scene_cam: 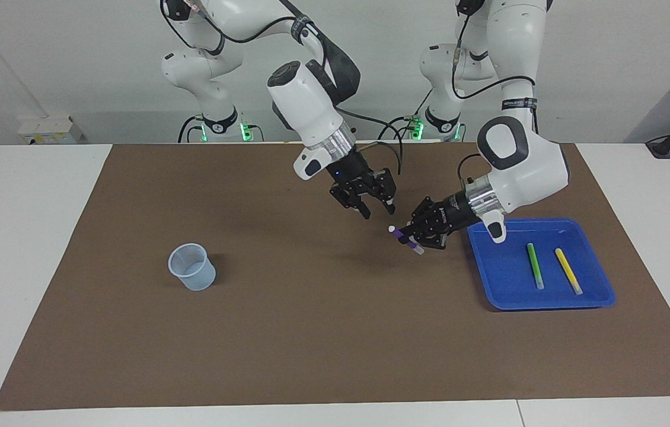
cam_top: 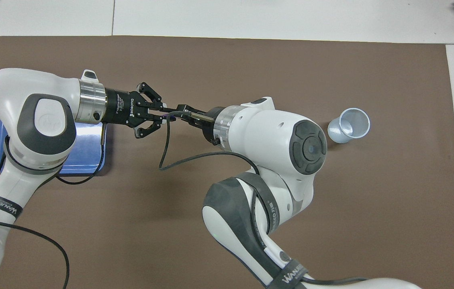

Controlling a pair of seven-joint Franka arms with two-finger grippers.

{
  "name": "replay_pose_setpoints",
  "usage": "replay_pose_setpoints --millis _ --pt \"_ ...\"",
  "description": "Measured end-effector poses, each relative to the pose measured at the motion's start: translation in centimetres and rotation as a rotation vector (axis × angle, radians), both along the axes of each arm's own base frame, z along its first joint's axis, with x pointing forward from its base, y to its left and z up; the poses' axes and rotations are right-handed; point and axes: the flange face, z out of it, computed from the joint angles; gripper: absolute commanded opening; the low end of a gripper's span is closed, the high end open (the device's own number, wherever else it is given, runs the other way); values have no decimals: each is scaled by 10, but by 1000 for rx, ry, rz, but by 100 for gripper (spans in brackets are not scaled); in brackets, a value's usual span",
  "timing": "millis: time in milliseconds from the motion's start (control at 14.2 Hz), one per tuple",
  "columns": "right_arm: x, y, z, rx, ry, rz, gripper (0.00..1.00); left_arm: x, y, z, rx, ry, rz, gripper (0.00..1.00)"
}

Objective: Transfer and insert pens with both arms
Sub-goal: 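Grasp the purple pen with the right gripper and open the left gripper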

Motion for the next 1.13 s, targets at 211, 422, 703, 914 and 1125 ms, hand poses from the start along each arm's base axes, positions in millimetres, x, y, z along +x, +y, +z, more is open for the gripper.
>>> replay_pose_setpoints --millis 211,422,703,914,1125 --pt "3 0 -9 -29 -26 51 59 -2 -11 2 -45 12 8 0" --pt "4 -2 -10 -33 -35 59 56 -7 -25 4 -65 18 -7 0" --pt "8 -6 -8 -40 -55 68 50 -12 -38 5 -72 21 -25 0" --pt "10 -9 -7 -44 -68 74 38 -12 -40 5 -73 20 -27 0" --pt "14 -16 -7 -52 -81 83 11 -12 -40 6 -73 19 -27 0"
